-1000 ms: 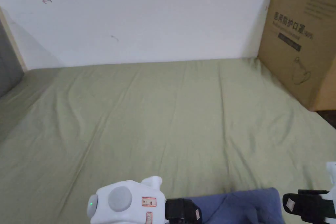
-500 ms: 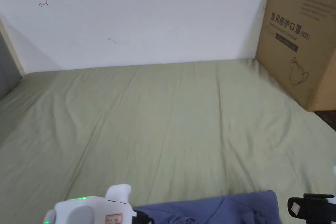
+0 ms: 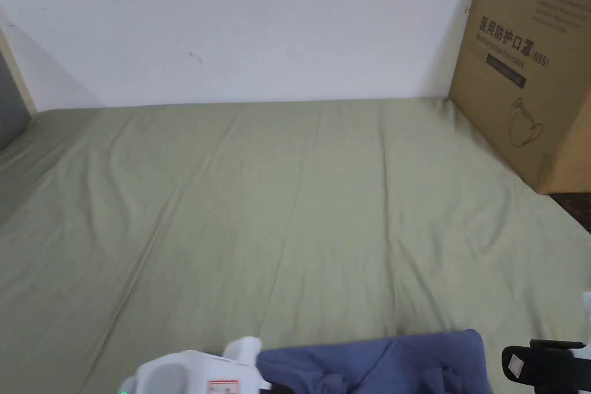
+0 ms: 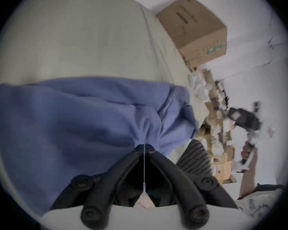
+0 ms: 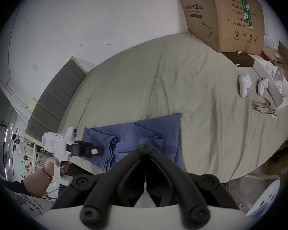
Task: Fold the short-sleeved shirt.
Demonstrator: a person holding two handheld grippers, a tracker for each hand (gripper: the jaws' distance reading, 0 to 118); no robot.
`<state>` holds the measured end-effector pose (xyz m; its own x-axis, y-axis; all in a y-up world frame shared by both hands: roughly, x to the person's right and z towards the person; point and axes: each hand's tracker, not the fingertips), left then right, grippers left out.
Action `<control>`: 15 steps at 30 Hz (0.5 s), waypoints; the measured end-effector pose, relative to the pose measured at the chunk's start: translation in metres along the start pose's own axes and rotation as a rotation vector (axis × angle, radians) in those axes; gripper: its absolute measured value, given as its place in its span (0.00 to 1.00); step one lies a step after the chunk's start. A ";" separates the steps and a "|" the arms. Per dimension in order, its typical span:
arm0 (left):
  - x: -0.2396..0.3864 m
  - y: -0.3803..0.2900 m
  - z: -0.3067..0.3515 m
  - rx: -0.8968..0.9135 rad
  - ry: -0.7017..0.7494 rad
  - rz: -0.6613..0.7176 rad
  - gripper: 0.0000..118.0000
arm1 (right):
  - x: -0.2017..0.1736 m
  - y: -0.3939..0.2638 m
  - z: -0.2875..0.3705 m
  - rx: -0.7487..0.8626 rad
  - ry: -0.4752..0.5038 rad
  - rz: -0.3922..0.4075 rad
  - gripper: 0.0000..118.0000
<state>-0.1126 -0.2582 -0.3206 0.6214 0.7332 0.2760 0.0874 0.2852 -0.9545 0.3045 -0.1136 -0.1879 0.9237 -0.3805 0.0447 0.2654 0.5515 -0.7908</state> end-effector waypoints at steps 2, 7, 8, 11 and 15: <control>-0.033 -0.001 0.039 0.083 -0.044 0.076 0.01 | -0.001 0.003 0.000 0.010 0.006 0.000 0.00; -0.094 -0.018 0.101 0.187 -0.124 0.233 0.53 | -0.004 0.006 -0.007 0.000 0.000 0.006 0.00; -0.105 -0.018 0.103 0.184 -0.124 0.233 0.77 | -0.004 0.005 -0.009 -0.007 -0.004 0.008 0.00; -0.124 -0.018 0.092 0.198 -0.127 0.268 1.00 | -0.006 0.003 -0.013 -0.026 -0.011 0.009 0.00; -0.122 -0.011 0.048 0.176 -0.431 0.361 1.00 | -0.011 0.001 -0.016 -0.050 -0.024 0.023 0.00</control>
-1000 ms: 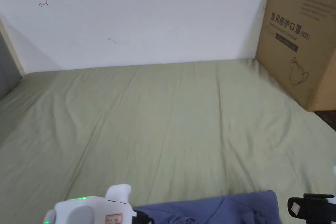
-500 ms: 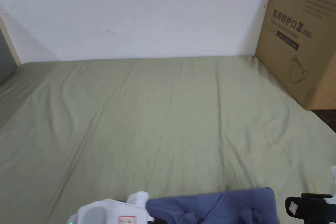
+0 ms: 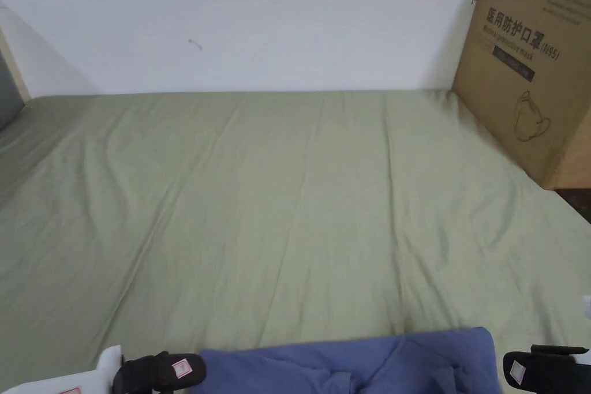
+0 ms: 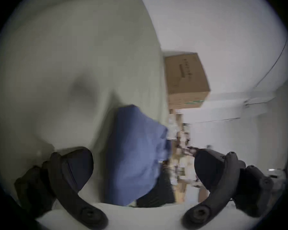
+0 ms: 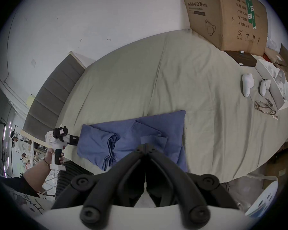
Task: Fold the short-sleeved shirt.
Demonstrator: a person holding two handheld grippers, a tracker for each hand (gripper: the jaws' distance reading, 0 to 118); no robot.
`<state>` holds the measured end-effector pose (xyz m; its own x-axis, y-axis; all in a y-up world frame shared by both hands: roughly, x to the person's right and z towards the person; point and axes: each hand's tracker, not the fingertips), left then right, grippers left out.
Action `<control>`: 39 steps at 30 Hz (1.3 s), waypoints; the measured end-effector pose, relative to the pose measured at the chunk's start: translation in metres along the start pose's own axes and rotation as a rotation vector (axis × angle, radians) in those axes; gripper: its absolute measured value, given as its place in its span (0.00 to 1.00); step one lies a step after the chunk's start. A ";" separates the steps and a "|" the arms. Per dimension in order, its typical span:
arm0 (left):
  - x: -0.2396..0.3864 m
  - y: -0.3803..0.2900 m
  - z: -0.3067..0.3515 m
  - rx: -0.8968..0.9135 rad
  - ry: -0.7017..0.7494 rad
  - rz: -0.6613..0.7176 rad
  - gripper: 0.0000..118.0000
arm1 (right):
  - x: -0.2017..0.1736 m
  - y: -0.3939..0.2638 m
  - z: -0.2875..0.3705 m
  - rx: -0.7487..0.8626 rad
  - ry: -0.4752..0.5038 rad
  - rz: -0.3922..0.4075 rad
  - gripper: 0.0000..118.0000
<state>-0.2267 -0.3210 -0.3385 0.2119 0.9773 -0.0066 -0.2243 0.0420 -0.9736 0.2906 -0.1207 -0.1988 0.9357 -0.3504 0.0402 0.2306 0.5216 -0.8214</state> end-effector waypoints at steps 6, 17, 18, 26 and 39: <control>-0.009 -0.005 -0.072 -0.167 -0.101 -0.066 0.97 | -0.001 0.002 0.002 -0.005 -0.014 0.005 0.00; 0.064 -0.015 -0.021 -0.052 0.504 -0.326 0.09 | 0.006 0.017 -0.005 0.051 -0.010 0.009 0.00; 0.075 -0.014 -0.020 -0.019 0.556 -0.358 0.09 | 0.006 0.020 -0.007 0.062 -0.037 0.023 0.00; 0.151 -0.029 0.008 0.079 1.106 -0.573 0.09 | 0.018 0.040 -0.037 0.111 -0.150 0.071 0.00; 0.155 -0.044 -0.183 -0.132 0.690 -0.427 0.34 | 0.032 0.053 -0.050 0.143 -0.192 0.045 0.00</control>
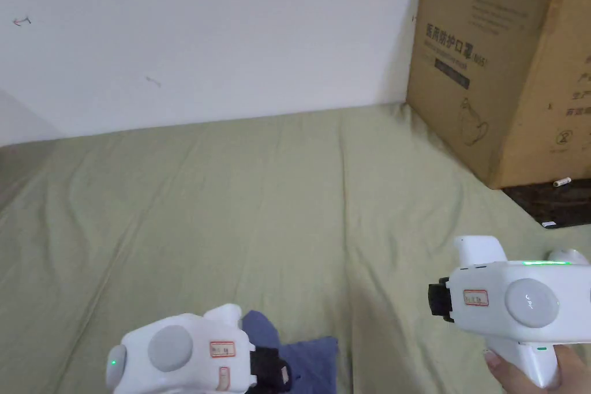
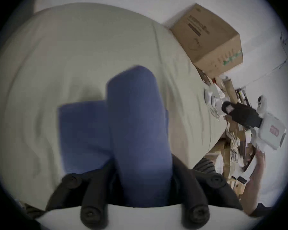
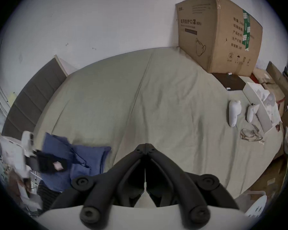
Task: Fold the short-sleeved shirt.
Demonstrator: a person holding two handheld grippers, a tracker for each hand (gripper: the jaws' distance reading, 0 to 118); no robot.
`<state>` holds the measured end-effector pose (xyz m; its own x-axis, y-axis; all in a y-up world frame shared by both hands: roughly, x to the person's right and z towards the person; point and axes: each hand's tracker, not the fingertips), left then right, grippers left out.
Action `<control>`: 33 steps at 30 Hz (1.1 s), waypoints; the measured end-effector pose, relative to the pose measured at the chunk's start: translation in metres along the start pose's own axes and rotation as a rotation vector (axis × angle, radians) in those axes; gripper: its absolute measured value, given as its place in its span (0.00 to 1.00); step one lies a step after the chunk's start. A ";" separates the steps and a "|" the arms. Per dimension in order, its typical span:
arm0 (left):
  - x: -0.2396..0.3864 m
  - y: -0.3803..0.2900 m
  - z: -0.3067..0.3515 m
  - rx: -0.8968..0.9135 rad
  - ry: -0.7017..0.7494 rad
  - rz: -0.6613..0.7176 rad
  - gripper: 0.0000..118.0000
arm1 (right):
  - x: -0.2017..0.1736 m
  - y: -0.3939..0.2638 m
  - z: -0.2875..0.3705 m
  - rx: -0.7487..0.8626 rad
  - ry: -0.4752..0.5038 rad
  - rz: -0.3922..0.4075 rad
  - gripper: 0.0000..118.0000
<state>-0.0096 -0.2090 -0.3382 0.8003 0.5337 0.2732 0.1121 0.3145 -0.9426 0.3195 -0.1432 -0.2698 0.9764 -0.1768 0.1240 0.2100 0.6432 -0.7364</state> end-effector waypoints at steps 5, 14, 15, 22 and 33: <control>0.016 -0.006 -0.025 -0.003 -0.196 0.079 0.96 | 0.010 0.004 -0.004 0.005 -0.006 -0.025 0.00; 0.011 -0.011 0.059 0.178 0.036 -0.157 0.46 | 0.019 0.002 -0.001 -0.021 -0.006 -0.033 0.00; 0.007 -0.006 0.055 0.171 0.052 -0.178 0.16 | 0.019 0.001 -0.001 -0.021 -0.002 -0.032 0.00; 0.031 -0.012 -0.020 -0.026 -0.048 -0.170 0.02 | 0.026 -0.001 0.001 -0.009 -0.004 -0.057 0.00; 0.025 -0.017 -0.090 -0.124 -0.129 -0.052 0.02 | 0.024 -0.011 0.004 -0.034 0.001 -0.050 0.00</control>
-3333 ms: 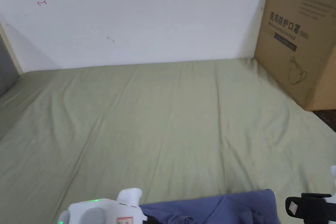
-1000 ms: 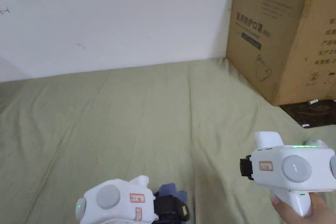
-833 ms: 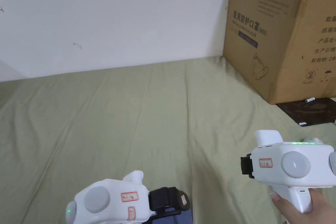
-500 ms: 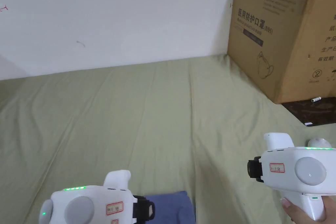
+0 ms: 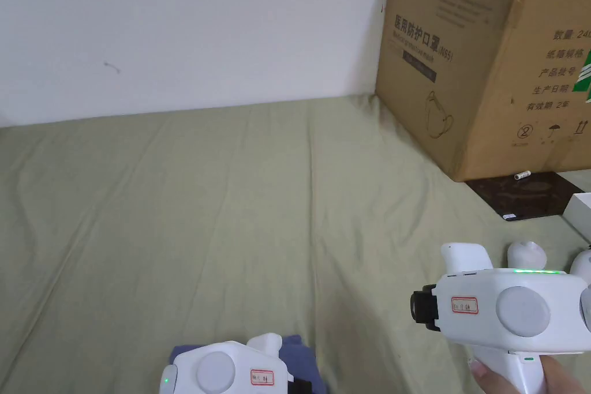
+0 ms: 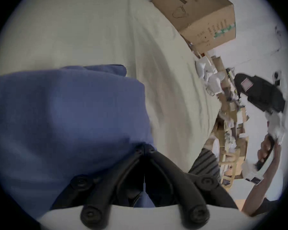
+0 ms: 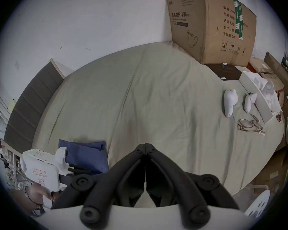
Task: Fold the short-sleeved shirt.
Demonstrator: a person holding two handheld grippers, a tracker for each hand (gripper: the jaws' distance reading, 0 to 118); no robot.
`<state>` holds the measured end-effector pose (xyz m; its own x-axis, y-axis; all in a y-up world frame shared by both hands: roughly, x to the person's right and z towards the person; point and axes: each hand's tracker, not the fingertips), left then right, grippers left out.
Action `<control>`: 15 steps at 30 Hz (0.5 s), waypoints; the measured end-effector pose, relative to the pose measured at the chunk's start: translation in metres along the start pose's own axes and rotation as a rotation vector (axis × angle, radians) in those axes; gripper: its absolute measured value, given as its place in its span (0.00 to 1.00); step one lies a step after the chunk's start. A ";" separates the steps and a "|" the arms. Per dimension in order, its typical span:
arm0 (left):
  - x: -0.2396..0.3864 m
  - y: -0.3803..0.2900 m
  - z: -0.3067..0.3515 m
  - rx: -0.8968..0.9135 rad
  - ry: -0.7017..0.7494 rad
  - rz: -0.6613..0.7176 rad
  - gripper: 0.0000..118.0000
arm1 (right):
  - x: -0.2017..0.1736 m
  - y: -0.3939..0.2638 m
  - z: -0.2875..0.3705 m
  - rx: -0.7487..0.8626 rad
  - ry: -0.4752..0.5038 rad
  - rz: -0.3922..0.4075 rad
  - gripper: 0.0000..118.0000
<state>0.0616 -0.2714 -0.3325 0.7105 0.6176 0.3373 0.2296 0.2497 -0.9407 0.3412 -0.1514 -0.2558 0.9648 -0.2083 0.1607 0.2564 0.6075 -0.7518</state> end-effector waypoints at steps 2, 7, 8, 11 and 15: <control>0.003 -0.004 0.022 0.108 -0.007 -0.064 0.02 | -0.003 -0.002 0.000 -0.001 0.013 -0.006 0.00; 0.001 -0.022 0.116 0.402 0.017 -0.116 0.02 | -0.014 -0.003 0.007 0.006 0.023 0.021 0.00; -0.005 -0.028 0.137 0.455 0.033 -0.108 0.02 | -0.017 -0.004 0.008 0.005 0.033 0.024 0.00; -0.034 -0.047 0.191 0.561 0.060 -0.063 0.02 | -0.037 -0.006 0.005 -0.027 0.141 0.022 0.00; -0.058 -0.076 0.244 0.635 0.106 0.021 0.02 | -0.078 -0.015 -0.019 -0.137 0.326 0.003 0.00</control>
<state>-0.1593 -0.1440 -0.2714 0.7800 0.5579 0.2835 -0.2003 0.6517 -0.7316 0.2607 -0.1588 -0.2689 0.8900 -0.4544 -0.0375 0.2223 0.5042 -0.8345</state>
